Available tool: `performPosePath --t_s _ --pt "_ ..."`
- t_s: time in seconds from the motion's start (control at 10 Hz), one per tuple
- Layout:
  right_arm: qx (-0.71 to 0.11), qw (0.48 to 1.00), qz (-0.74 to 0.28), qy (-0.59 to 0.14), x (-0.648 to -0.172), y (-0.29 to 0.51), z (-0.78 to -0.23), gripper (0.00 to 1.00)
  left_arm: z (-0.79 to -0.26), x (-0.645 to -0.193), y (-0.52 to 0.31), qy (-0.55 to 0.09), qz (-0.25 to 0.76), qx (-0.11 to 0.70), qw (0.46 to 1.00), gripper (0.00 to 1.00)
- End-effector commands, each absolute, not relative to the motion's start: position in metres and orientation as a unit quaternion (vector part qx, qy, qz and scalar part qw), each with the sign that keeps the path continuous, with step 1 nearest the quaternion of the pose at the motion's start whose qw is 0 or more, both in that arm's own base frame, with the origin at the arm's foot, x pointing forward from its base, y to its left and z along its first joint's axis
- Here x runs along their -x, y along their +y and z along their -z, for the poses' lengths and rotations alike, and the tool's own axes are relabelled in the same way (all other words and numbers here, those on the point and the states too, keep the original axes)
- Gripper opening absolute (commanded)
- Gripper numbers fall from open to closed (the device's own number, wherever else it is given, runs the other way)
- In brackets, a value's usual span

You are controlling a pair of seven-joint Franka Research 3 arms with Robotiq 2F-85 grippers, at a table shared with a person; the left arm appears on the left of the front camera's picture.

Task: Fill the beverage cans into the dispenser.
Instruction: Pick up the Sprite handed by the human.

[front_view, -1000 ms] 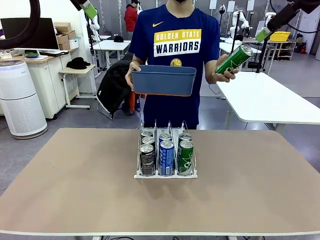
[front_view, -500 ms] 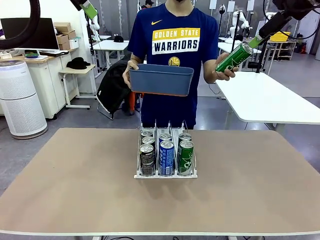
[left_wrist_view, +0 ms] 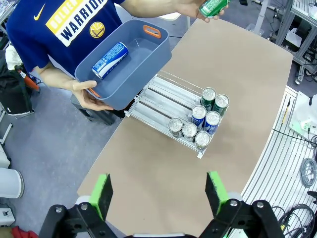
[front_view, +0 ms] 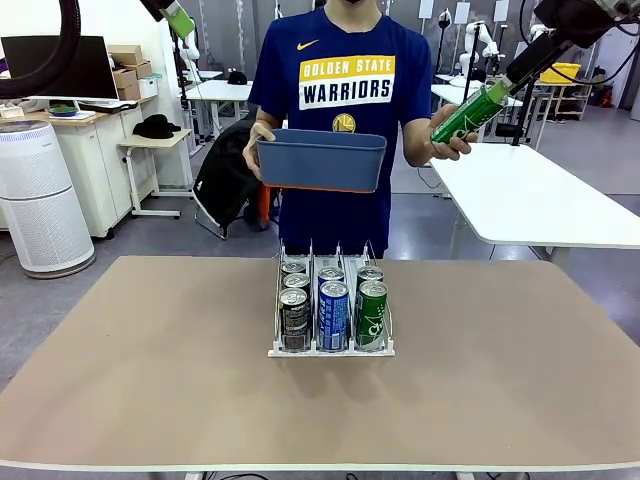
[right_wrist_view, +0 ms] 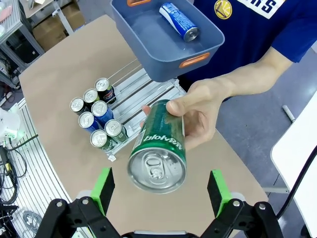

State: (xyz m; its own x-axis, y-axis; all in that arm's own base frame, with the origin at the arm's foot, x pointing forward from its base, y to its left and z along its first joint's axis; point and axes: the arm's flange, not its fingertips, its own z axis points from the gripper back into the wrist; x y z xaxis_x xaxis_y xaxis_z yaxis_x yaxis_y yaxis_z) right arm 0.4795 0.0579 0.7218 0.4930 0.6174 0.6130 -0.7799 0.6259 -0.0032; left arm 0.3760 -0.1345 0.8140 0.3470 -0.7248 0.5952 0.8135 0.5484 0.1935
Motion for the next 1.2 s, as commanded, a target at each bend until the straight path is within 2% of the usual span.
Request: performPosePath --t_s 0.0,0.8,1.1 --pt "-0.145 0.854 -0.404 -0.295 -0.485 0.062 -0.714 1.00 -0.813 -0.375 -0.134 -0.324 0.470 0.066 0.818 1.00" --pt "-0.189 0.855 -0.394 -0.280 -0.501 0.079 -0.701 1.00 -0.813 -0.375 -0.134 -0.324 0.470 0.066 0.818 1.00" --pt "-0.171 0.852 -0.409 -0.279 -0.497 0.078 -0.699 1.00 -0.813 -0.375 -0.134 -0.324 0.470 0.066 0.818 1.00"
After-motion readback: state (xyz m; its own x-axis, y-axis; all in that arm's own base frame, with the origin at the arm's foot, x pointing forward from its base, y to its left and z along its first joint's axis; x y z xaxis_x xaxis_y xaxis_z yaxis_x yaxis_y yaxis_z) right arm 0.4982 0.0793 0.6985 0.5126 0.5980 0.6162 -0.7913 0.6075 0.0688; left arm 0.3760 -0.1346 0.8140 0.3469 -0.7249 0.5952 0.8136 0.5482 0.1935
